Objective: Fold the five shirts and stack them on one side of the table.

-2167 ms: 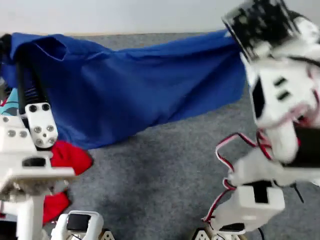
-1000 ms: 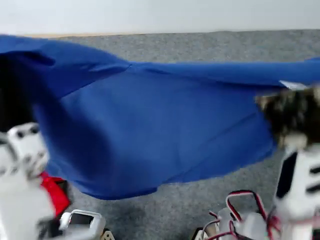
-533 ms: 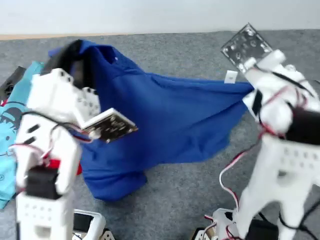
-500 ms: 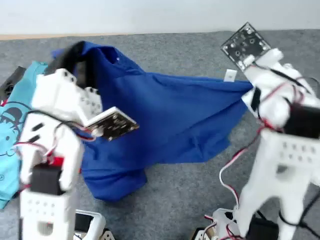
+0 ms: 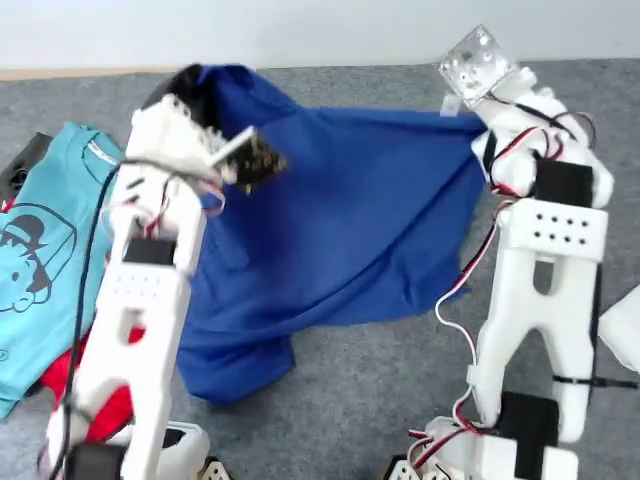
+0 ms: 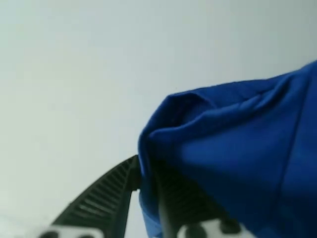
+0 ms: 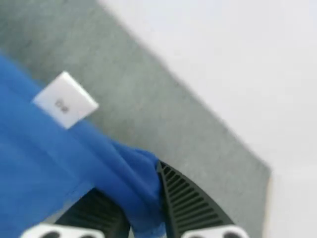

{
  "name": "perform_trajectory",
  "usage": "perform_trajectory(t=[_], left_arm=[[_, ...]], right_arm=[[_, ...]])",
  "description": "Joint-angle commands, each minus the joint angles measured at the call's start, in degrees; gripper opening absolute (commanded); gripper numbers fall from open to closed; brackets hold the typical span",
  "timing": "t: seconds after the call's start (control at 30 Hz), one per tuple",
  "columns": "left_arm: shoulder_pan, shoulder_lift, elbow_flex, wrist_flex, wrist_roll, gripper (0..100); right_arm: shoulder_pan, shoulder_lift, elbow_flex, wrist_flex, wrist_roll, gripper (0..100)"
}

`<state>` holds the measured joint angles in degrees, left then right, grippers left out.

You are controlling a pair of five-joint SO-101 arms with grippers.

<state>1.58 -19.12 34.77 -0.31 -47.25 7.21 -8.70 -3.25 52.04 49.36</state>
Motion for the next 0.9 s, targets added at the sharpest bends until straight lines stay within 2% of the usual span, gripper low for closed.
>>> perform_trajectory(t=[0.0,0.2,0.37,0.87], left_arm=[[-1.4,10.8,-13.6,-1.8,3.3,0],[-1.7,25.9,-29.1,-1.8,3.5,0],[-1.7,33.9,-37.1,-1.8,3.5,0],[-1.8,46.5,-56.8,-1.7,2.5,0]], right_arm=[[-0.1,1.4,-0.4,-9.7,1.1,1.1],[-0.1,5.9,-0.5,-20.8,1.2,1.1],[0.2,10.0,-1.1,-26.0,5.9,1.1],[1.8,24.2,-20.8,-26.0,6.0,1.1]])
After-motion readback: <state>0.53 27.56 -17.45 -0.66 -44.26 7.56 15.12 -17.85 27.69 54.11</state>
